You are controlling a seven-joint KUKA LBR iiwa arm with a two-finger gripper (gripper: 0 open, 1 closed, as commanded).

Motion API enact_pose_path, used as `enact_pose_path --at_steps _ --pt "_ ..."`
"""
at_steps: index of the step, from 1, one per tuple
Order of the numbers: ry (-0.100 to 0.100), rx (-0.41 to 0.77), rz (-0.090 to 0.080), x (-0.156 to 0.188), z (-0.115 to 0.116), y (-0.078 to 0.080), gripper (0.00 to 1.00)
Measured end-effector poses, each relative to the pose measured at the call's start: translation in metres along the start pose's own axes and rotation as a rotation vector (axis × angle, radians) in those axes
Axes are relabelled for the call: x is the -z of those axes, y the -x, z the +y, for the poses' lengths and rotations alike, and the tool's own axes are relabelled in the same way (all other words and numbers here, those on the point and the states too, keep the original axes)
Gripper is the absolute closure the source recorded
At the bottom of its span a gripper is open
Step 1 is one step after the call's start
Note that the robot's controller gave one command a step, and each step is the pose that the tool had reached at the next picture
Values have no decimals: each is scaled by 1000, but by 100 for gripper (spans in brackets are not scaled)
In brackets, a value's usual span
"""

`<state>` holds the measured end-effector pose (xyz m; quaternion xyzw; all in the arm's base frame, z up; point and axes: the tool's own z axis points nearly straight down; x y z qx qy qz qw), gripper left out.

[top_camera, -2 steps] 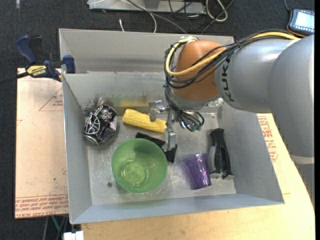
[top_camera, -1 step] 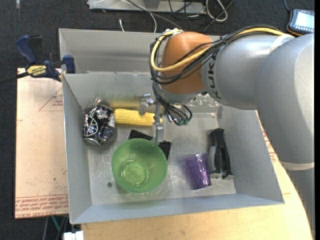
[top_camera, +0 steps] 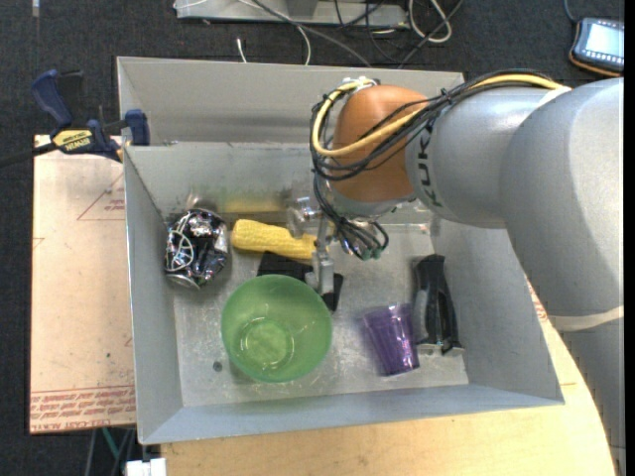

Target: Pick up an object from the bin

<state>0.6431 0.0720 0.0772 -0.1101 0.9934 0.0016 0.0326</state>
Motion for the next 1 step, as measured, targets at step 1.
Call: enact_pose_path --at_steps 1 --pt "0 -34 -9 0 17 15 100"
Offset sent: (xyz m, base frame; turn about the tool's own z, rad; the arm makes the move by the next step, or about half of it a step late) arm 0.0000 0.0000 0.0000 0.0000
